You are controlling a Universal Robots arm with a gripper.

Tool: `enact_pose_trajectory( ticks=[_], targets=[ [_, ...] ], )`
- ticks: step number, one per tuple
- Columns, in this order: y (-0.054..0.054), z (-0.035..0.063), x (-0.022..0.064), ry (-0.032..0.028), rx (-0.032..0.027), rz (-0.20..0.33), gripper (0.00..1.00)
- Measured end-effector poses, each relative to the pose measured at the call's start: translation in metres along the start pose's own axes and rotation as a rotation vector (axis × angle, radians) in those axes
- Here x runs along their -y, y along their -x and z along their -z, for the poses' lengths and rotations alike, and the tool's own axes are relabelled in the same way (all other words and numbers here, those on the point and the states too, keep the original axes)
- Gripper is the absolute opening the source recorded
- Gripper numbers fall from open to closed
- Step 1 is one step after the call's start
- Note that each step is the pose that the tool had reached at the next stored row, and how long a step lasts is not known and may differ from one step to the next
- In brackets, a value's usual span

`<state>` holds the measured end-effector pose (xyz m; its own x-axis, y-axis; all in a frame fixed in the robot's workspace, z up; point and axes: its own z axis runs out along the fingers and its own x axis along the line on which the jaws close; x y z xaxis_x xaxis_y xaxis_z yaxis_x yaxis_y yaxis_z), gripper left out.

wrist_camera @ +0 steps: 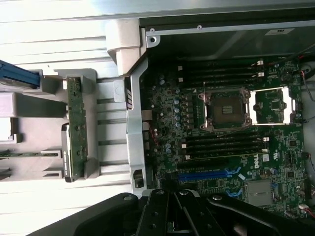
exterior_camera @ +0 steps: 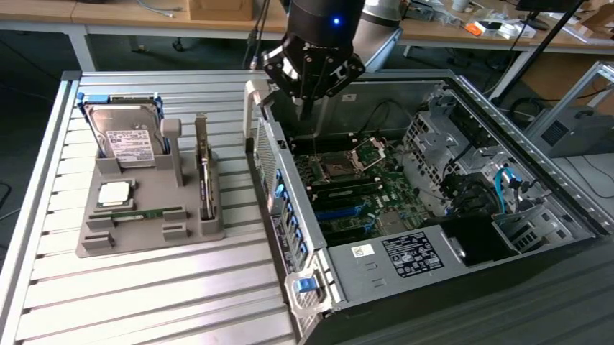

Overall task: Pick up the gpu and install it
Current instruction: 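Reach for the gpu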

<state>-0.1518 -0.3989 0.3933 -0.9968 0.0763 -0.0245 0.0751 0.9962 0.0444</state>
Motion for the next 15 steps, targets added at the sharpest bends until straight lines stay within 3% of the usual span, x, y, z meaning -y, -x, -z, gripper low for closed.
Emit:
enact_pose_trajectory(
  ticks=[15],
  targets=[
    [-0.0054,0.0001,0.0004,0.0000,0.0000,0.000,0.10]
  ],
)
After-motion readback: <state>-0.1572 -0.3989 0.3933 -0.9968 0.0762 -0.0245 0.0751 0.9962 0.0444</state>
